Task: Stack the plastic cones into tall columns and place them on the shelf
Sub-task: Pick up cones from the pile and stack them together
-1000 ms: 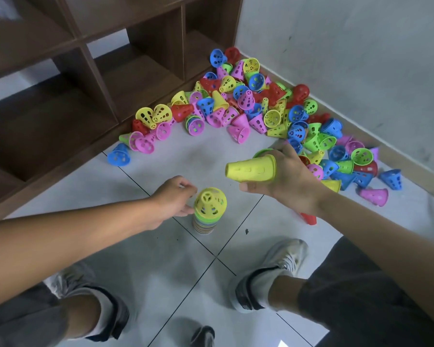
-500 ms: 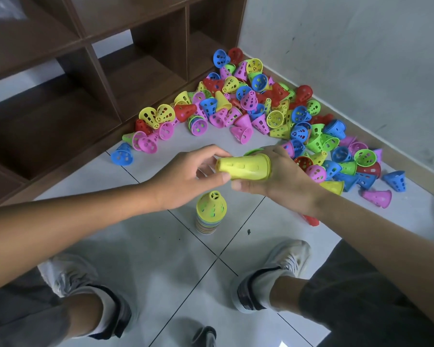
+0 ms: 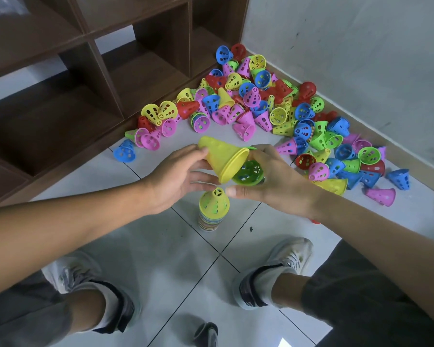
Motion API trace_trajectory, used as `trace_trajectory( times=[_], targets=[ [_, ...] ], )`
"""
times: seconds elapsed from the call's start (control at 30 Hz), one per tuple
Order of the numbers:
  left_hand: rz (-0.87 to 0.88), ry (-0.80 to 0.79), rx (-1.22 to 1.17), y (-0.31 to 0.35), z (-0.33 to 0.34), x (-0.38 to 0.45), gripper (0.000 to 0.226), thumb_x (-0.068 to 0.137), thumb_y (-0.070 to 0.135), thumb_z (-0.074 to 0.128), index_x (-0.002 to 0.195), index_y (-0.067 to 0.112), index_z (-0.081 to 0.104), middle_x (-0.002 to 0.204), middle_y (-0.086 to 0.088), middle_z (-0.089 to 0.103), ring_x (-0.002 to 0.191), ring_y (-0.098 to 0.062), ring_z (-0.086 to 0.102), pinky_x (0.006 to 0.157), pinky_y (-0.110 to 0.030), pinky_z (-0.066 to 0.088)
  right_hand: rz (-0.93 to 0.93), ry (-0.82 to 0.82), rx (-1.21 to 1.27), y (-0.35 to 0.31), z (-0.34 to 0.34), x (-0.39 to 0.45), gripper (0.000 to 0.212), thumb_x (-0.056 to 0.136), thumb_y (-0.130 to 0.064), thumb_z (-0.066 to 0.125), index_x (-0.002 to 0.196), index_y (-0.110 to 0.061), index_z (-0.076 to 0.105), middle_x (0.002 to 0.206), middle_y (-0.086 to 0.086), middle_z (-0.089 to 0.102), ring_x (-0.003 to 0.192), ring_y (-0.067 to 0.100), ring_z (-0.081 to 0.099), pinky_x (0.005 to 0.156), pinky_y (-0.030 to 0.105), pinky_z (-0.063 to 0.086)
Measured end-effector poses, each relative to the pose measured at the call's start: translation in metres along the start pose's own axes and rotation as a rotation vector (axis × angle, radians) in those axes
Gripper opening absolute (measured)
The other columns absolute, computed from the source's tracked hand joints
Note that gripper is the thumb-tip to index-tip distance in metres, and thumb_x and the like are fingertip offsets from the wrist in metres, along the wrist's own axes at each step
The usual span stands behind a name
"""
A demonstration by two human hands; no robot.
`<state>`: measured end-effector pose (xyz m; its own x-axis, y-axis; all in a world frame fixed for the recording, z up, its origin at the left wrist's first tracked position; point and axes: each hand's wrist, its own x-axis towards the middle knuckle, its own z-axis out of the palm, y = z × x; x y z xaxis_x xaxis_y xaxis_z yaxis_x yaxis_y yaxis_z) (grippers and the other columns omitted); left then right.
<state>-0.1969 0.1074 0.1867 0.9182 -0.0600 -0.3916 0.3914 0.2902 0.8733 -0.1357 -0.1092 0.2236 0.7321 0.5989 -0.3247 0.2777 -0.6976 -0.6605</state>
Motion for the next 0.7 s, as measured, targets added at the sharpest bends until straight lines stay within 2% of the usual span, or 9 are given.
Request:
trace_trajectory(
  times=[0.03, 0.1, 0.17, 0.33, 0.4, 0.47, 0.53, 0.6, 0.7],
  targets=[
    [-0.035, 0.019, -0.059, -0.001, 0.001, 0.0, 0.044, 0.108, 0.028, 0.042, 0.138, -0.004, 0.047, 0.127, -0.034, 0.061, 0.102, -0.04, 0.068, 0.09, -0.047, 0.057, -0.007, -0.005, -0.023, -0.003, 0.003, -0.001, 0.069, 0.077, -0.065, 0.067, 0.131, -0.028, 0.048, 0.133, -0.011, 0.034, 0.116, -0.01, 0.046, 0.091, -0.001, 0.033],
    [-0.107, 0.057, -0.174, -0.002, 0.003, -0.001, 0.045, 0.108, 0.031, 0.042, 0.14, 0.001, 0.05, 0.128, -0.03, 0.063, 0.112, -0.043, 0.067, 0.089, -0.046, 0.06, -0.021, 0.0, -0.055, -0.007, 0.011, -0.002, 0.08, 0.079, -0.076, 0.049, 0.139, -0.023, 0.047, 0.136, -0.008, 0.032, 0.129, 0.009, 0.043, 0.108, 0.02, 0.036],
    [-0.161, 0.07, -0.253, -0.001, 0.006, -0.001, 0.045, 0.107, 0.036, 0.044, 0.138, 0.006, 0.055, 0.13, -0.026, 0.064, 0.115, -0.042, 0.066, 0.088, -0.045, 0.061, -0.047, 0.004, -0.083, -0.008, 0.015, -0.002, 0.085, 0.082, -0.085, 0.037, 0.14, -0.022, 0.046, 0.136, -0.007, 0.032, 0.134, 0.017, 0.039, 0.115, 0.033, 0.034],
    [-0.081, -0.027, -0.163, 0.006, 0.013, -0.003, 0.062, 0.096, 0.046, 0.057, 0.134, -0.003, 0.054, 0.118, -0.019, 0.067, 0.11, -0.032, 0.066, 0.093, -0.038, 0.059, -0.1, -0.004, -0.152, -0.008, 0.022, -0.005, 0.088, 0.081, -0.084, 0.029, 0.14, -0.021, 0.045, 0.137, -0.009, 0.029, 0.135, 0.015, 0.034, 0.113, 0.028, 0.032],
    [-0.018, -0.007, -0.107, 0.005, 0.013, -0.001, 0.061, 0.09, 0.038, 0.069, 0.131, -0.004, 0.054, 0.111, -0.019, 0.065, 0.104, -0.035, 0.065, 0.093, -0.038, 0.059, -0.101, -0.006, -0.161, -0.007, 0.022, -0.007, 0.086, 0.082, -0.082, 0.035, 0.14, -0.019, 0.045, 0.138, -0.008, 0.029, 0.134, 0.016, 0.037, 0.113, 0.028, 0.035],
    [0.027, 0.048, -0.035, 0.003, 0.008, 0.002, 0.059, 0.083, 0.03, 0.076, 0.127, -0.002, 0.056, 0.112, -0.017, 0.067, 0.109, -0.039, 0.068, 0.094, -0.039, 0.058, -0.089, 0.018, -0.195, -0.003, 0.02, -0.007, 0.091, 0.078, -0.08, 0.045, 0.143, -0.016, 0.044, 0.14, -0.006, 0.029, 0.132, 0.017, 0.04, 0.113, 0.03, 0.037],
    [0.071, 0.112, 0.093, -0.002, 0.0, 0.006, 0.058, 0.076, 0.028, 0.086, 0.122, 0.005, 0.059, 0.117, -0.013, 0.068, 0.115, -0.033, 0.067, 0.095, -0.04, 0.058, -0.047, 0.062, -0.216, 0.004, 0.016, -0.005, 0.087, 0.079, -0.069, 0.061, 0.144, -0.014, 0.043, 0.142, -0.003, 0.031, 0.131, 0.02, 0.043, 0.111, 0.029, 0.037],
    [0.111, 0.168, 0.284, -0.008, -0.008, 0.008, 0.067, 0.063, 0.041, 0.089, 0.119, 0.016, 0.061, 0.118, -0.007, 0.07, 0.112, -0.023, 0.068, 0.096, -0.038, 0.057, 0.005, 0.126, -0.195, 0.011, 0.012, -0.003, 0.073, 0.083, -0.047, 0.076, 0.142, -0.015, 0.047, 0.14, 0.0, 0.036, 0.123, 0.02, 0.048, 0.101, 0.019, 0.034],
    [0.109, 0.18, 0.445, -0.016, -0.014, 0.008, 0.077, 0.052, 0.053, 0.085, 0.118, 0.024, 0.06, 0.116, -0.003, 0.07, 0.109, -0.019, 0.068, 0.094, -0.035, 0.056, 0.057, 0.19, -0.102, 0.016, 0.006, 0.002, 0.056, 0.087, -0.033, 0.077, 0.135, -0.014, 0.053, 0.132, 0.002, 0.045, 0.105, 0.01, 0.048, 0.082, 0.004, 0.029]
  ],
)
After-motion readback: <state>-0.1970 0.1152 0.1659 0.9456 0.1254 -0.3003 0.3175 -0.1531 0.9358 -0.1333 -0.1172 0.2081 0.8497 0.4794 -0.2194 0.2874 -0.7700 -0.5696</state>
